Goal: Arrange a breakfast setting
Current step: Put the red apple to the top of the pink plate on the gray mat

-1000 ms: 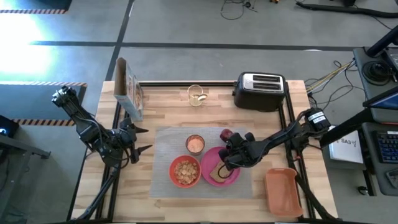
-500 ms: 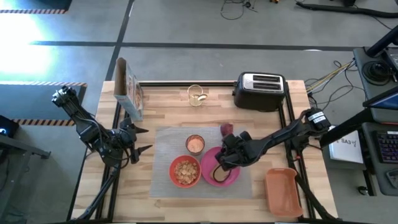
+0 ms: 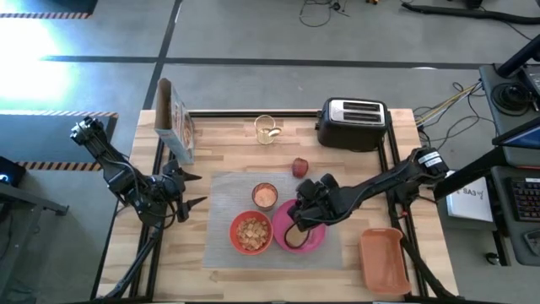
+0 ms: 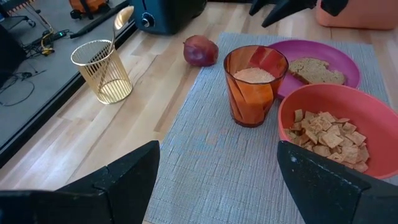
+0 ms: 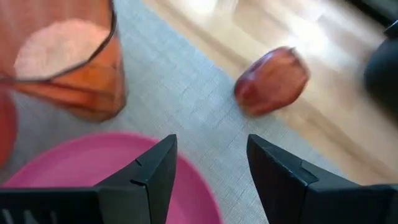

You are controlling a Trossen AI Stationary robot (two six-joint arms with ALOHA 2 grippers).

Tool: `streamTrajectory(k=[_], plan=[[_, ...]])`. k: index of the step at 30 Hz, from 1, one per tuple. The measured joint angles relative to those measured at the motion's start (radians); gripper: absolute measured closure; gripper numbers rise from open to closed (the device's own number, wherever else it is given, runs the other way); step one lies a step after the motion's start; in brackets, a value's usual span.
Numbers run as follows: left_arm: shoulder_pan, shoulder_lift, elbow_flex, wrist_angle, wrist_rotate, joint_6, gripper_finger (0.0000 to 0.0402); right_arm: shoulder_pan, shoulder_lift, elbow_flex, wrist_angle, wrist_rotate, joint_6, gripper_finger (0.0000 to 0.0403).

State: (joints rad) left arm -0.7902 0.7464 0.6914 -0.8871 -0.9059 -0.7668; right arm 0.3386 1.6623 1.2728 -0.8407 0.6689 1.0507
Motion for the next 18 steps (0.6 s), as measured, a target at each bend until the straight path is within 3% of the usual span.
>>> streamTrajectory(k=[6,18], plan=[[0.0,0.0,0.0,0.016,0.0,0.027,0.0095,-0.073,0.0,-0.013,-0.019,0.113,0.046,0.0218],[0.0,0.0,0.0,0.02,0.017,0.025,0.0095,-0.423,0.0,-0.054,-0.006,-0.206,-0.003,0.0218]])
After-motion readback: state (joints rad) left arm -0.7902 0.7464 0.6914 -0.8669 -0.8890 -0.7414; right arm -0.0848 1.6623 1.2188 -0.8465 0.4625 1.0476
